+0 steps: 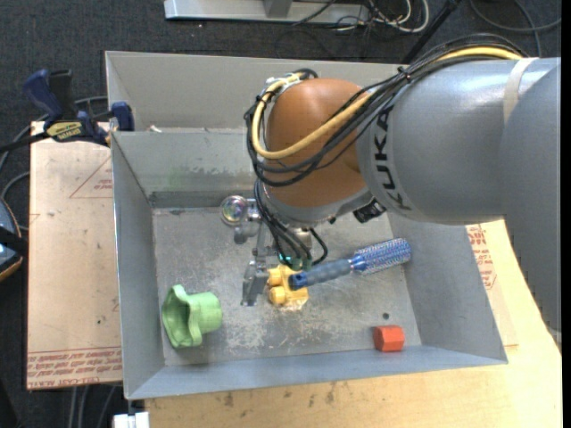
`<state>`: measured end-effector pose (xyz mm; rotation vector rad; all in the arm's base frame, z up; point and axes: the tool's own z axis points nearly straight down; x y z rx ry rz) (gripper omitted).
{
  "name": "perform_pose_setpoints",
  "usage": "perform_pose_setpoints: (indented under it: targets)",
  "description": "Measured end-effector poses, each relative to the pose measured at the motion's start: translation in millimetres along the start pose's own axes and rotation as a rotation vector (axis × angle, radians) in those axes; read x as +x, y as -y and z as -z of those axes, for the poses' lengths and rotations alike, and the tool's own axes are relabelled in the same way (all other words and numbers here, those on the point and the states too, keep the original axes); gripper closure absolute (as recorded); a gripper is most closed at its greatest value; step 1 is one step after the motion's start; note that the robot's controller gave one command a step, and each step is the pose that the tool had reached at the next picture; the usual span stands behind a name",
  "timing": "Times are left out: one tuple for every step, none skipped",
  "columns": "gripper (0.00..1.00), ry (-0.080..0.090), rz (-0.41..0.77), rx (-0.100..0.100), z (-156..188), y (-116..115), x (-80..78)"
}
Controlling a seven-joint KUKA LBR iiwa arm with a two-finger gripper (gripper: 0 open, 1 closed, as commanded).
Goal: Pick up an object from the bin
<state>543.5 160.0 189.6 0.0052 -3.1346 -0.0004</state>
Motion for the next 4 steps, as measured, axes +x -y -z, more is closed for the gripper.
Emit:
perform_pose_setpoints:
  targets:
    - [0.00, 0.012, 0.142, -0.002, -96, 115, 7.1]
    - [0.00, 0.009, 0.166, 0.001, -110, 191, 39.1]
    - [1.00, 0.011, 0.173, -0.002, -110, 186, 37.9]
    - [1.00, 0.017, 0.181, 0.002, 51, 188, 22.3]
